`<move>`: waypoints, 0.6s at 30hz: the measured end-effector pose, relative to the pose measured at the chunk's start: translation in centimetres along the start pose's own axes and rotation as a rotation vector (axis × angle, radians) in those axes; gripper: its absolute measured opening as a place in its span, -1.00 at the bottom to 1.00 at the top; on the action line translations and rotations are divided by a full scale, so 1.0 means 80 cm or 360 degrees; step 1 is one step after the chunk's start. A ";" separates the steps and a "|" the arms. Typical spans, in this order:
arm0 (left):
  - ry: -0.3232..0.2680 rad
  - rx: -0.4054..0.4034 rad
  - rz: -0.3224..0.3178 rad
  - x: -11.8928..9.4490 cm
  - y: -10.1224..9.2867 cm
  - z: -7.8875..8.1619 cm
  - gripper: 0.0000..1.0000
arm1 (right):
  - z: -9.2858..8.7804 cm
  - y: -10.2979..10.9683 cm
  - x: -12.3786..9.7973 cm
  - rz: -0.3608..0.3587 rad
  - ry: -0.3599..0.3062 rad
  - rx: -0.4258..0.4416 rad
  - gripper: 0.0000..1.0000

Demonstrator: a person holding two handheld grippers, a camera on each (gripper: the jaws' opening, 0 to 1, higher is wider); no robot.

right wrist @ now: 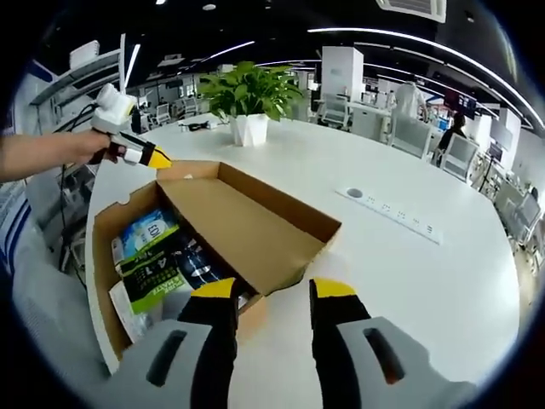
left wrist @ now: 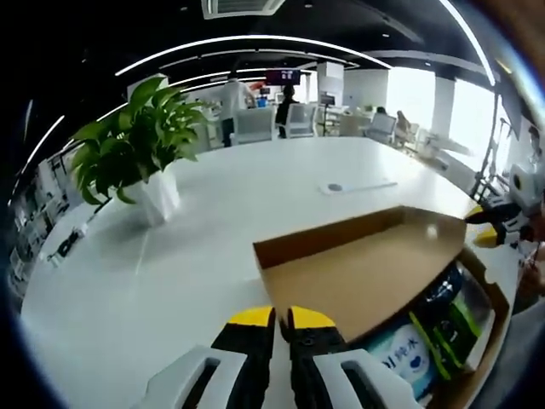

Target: Operate the shoe box by opening the lid, removing the specified soft item, and placing it in the target area until the item is outside and the box remains undamaged.

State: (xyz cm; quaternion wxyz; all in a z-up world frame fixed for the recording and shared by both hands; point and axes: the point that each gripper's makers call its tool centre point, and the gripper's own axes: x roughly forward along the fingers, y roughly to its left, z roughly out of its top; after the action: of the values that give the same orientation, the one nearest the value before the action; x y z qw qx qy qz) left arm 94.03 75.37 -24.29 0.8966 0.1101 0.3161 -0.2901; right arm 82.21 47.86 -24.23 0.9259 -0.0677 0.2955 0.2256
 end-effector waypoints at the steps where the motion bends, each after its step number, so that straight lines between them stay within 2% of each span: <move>1: 0.0001 0.0007 -0.0001 0.000 0.001 0.000 -0.88 | -0.001 0.002 -0.002 0.0006 0.0000 -0.0003 -0.32; 11: -0.0028 0.0047 0.0008 -0.017 -0.004 0.003 -0.82 | -0.010 0.017 -0.020 0.0038 -0.0012 -0.0002 -0.13; 13: -0.0037 0.0056 0.0007 -0.029 -0.013 0.006 -0.79 | -0.012 0.019 -0.023 0.0043 -0.0013 -0.0008 -0.11; 18: -0.0059 0.0067 0.0002 -0.032 -0.014 0.009 -0.74 | -0.013 0.022 -0.032 0.0047 -0.0022 -0.0015 -0.05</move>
State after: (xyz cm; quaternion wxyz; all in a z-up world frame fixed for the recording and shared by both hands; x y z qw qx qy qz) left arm 92.13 75.35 -22.17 0.9000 0.1238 0.2930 -0.2981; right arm 79.01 48.23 -23.63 0.9241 -0.0660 0.2890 0.2410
